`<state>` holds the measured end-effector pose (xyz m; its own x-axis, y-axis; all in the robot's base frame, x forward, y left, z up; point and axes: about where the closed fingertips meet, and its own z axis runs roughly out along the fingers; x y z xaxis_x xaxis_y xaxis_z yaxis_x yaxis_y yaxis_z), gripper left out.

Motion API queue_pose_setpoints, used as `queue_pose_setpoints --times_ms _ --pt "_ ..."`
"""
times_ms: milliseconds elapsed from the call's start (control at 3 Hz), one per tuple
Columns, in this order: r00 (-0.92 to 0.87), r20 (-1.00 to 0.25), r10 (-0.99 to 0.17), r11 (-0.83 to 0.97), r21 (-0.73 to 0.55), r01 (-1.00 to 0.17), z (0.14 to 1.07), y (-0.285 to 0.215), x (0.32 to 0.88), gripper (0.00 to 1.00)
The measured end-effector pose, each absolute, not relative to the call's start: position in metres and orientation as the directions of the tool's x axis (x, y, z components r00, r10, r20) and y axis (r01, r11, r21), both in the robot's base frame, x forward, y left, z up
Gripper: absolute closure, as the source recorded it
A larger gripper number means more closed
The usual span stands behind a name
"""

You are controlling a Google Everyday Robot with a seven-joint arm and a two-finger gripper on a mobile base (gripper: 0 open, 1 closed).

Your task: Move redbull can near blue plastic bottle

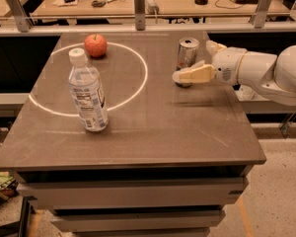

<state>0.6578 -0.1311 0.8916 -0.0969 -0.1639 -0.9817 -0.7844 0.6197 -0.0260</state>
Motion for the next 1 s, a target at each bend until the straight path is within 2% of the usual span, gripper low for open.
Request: queue_pose_setpoints --times_ms 333,1000 --pt "-0.086 -0.981 -0.174 0.594 -0.035 -0.803 0.8878 -0.1244 0.6596 0.18" --pt "-0.091 -0.980 -0.176 0.576 -0.028 -0.817 0.8842 -0.1235 0.6538 0.65"
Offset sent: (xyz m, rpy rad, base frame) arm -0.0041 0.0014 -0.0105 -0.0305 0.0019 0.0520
